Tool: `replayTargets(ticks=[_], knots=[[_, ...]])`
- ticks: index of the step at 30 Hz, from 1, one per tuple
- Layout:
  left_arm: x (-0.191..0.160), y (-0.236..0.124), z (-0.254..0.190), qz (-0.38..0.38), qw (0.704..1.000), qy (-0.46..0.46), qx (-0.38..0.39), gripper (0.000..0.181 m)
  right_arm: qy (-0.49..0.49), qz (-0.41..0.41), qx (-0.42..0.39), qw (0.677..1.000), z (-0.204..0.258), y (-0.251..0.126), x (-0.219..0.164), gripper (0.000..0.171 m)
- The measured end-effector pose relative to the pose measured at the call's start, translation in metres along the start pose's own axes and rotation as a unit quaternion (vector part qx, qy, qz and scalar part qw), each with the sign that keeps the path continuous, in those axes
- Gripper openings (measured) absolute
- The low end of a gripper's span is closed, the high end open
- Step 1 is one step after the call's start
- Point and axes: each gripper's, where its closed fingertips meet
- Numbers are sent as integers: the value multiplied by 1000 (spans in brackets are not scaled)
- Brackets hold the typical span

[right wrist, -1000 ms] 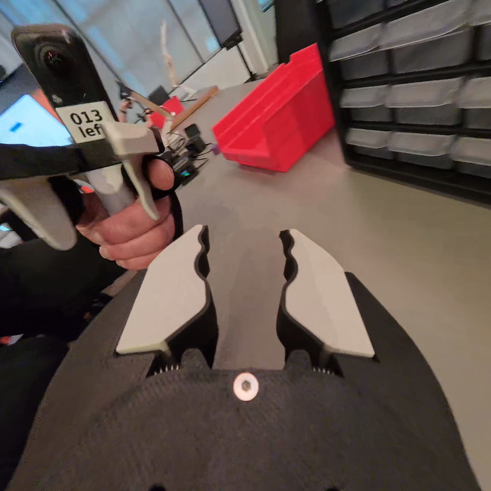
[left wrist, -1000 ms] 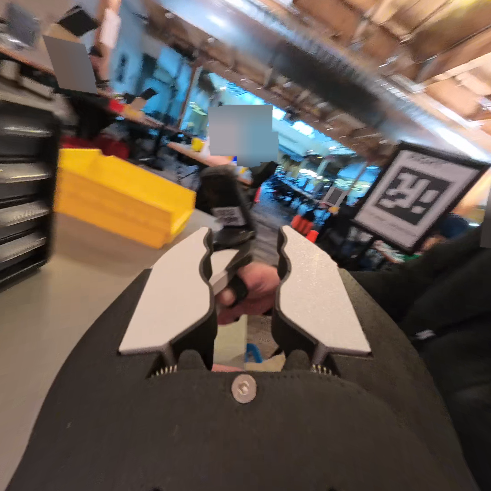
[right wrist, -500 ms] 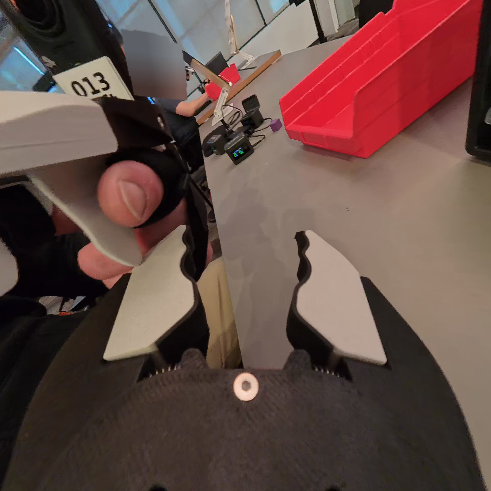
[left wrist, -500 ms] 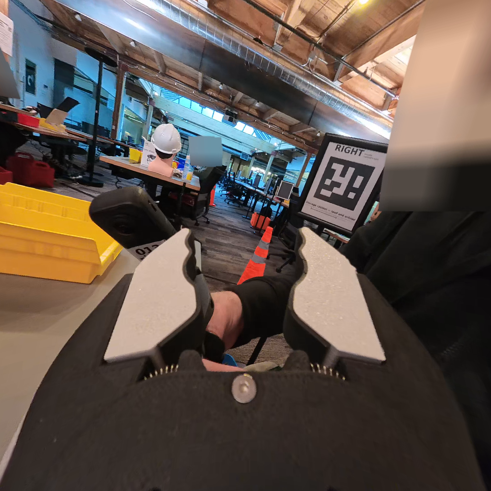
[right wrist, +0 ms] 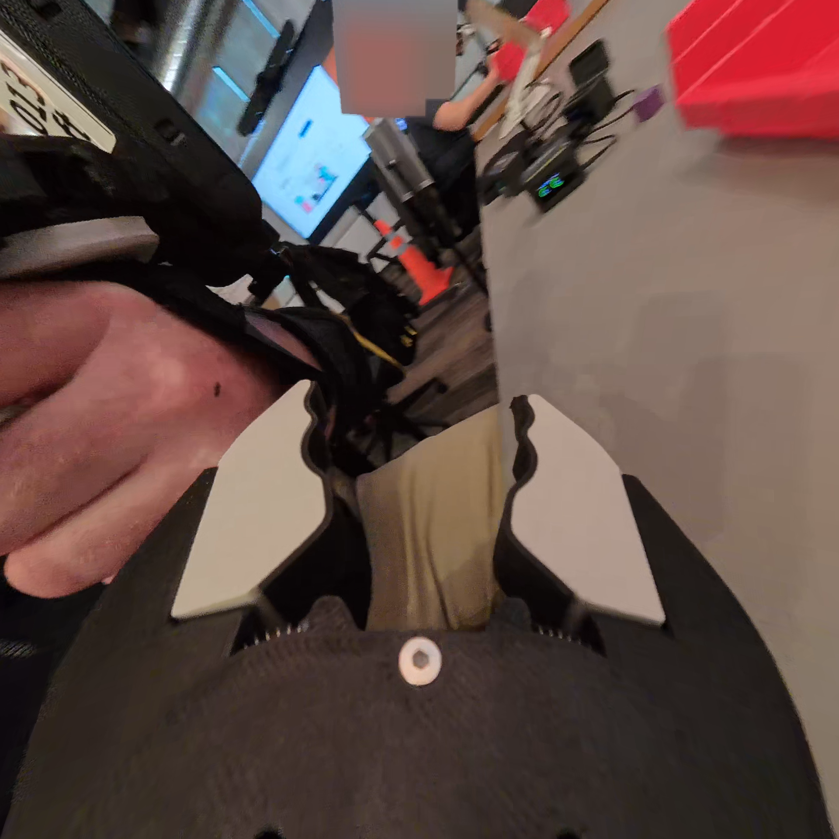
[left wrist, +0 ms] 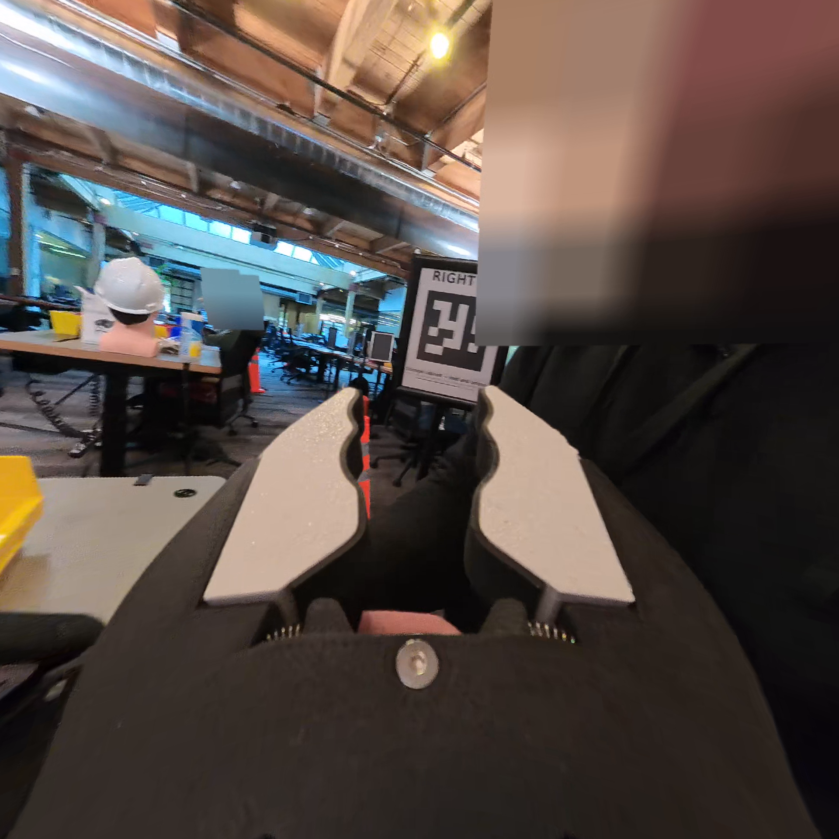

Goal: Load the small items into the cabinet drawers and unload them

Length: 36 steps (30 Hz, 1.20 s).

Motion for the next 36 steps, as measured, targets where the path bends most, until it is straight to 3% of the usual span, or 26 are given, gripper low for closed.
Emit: replayTargets(ticks=[3, 6, 8, 11, 13, 15, 19, 22, 24, 27, 30, 36], knots=[[10, 0, -12, -22, 998, -51, -38, 52, -7, 18, 1, 1000, 4, 0, -3, 91], [38, -8, -23, -48, 996, -42, -56, 58, -48, -23, -38, 998, 1, -17, 16, 113], [50, -11, -31, -36, 998, -6, -49, 66, -84, -55, -42, 994, 7, -34, 29, 107], [87, -34, -21, -84, 995, 39, 27, 68, -67, -135, -27, 988, 6, -72, 50, 106], [94, -60, 5, -85, 988, 61, 117, 70, -86, -201, 5, 976, 23, -97, 69, 96], [84, -93, 47, -80, 966, 51, 242, 69, -132, -228, 55, 963, 55, -108, 77, 91], [42, -134, 103, -90, 929, -18, 359, 71, -219, -273, 167, 922, 123, -115, 78, 69], [-12, -136, 124, -34, 928, -100, 356, 74, -236, -268, 214, 909, 148, -109, 72, 71], [-31, -129, 127, -39, 931, -130, 339, 73, -243, -270, 230, 903, 155, -105, 69, 71], [-62, -107, 126, 24, 935, -148, 322, 76, -242, -254, 239, 906, 158, -96, 62, 73], [-68, -89, 118, 16, 945, -166, 282, 68, -238, -234, 250, 909, 159, -89, 55, 76], [-76, -90, 118, 55, 943, -163, 286, 75, -235, -206, 271, 910, 168, -77, 44, 86]])
Point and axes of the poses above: each gripper's, where its closed fingertips meet, y out along the fingers, x out of its top, z = x × y across the jaws, and after that the axes turned 6 degrees about -x, right-handed
